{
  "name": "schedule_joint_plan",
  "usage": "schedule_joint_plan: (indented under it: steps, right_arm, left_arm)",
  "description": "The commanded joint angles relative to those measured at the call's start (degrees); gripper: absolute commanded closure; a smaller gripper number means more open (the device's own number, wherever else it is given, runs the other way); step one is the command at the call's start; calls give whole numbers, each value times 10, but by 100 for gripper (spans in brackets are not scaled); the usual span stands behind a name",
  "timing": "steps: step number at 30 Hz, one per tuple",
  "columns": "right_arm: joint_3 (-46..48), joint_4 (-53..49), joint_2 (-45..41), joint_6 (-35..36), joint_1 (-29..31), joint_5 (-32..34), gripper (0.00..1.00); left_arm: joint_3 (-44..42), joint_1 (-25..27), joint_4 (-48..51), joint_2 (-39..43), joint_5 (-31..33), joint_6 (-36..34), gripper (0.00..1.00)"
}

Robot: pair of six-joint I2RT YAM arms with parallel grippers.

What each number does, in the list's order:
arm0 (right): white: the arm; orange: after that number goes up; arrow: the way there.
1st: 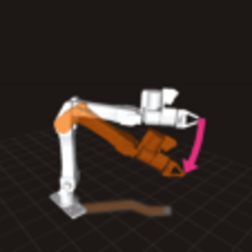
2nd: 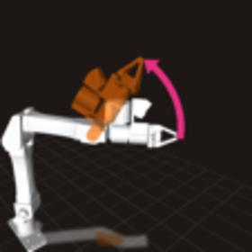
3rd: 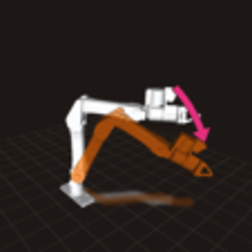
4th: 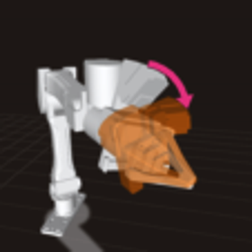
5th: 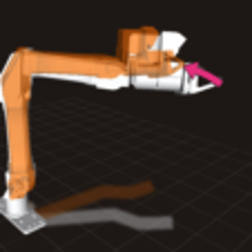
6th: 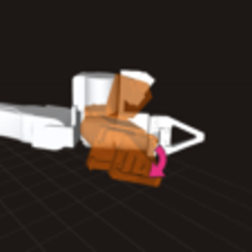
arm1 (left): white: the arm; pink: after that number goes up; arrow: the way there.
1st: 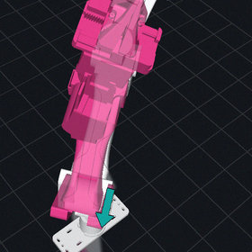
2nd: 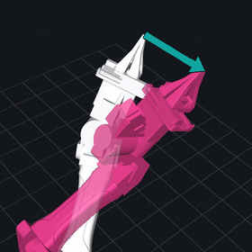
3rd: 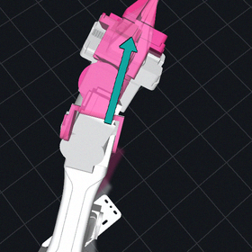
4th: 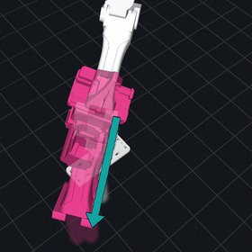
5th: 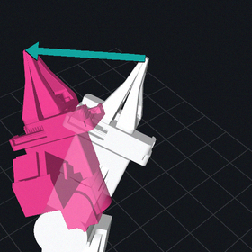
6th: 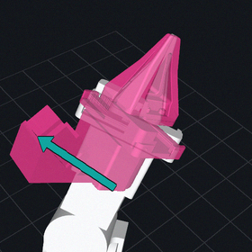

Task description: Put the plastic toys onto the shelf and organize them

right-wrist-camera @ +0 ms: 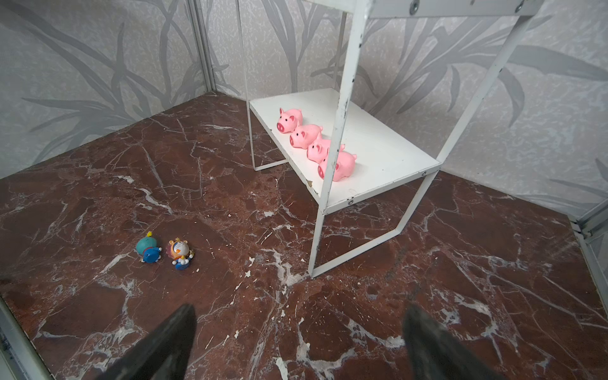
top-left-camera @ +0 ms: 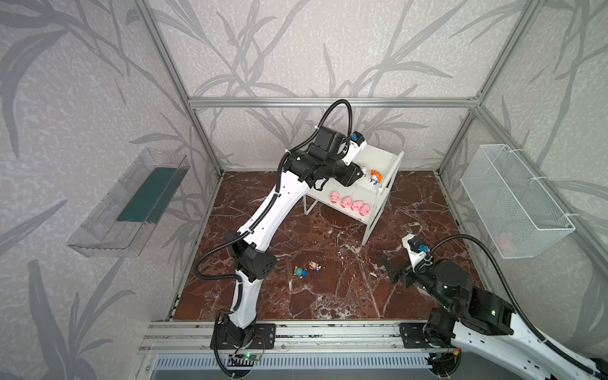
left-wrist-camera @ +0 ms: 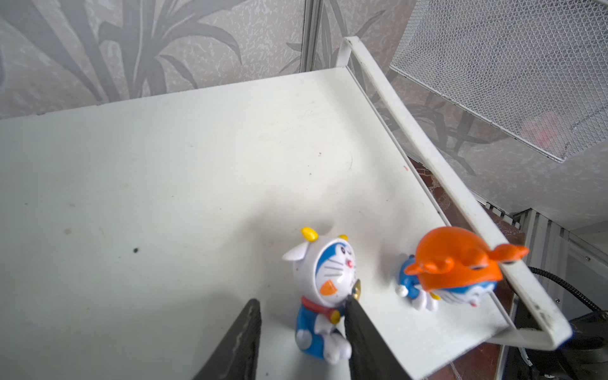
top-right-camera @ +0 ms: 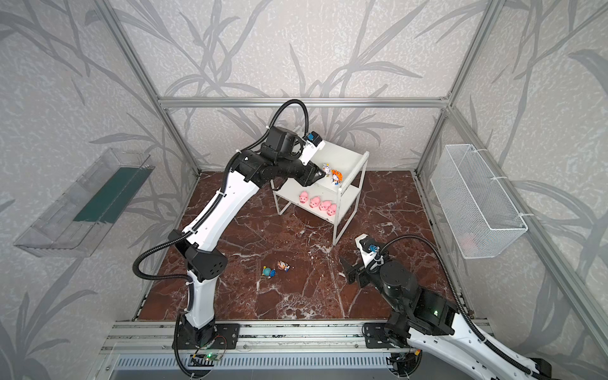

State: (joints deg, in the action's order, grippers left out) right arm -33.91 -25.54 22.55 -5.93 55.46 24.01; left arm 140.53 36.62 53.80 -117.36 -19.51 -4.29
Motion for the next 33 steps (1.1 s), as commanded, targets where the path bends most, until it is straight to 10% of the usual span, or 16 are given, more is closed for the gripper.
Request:
schedule_joint_plan:
  steps: [1, 33]
  right_arm:
    - [3, 13, -3, 1, 2, 3, 3]
    - [2, 11, -6, 0, 2, -7, 3]
  left_arm:
    - [14, -3, 21, -7, -5, -6, 61]
    - [-90, -10, -73, 84, 23, -3, 84]
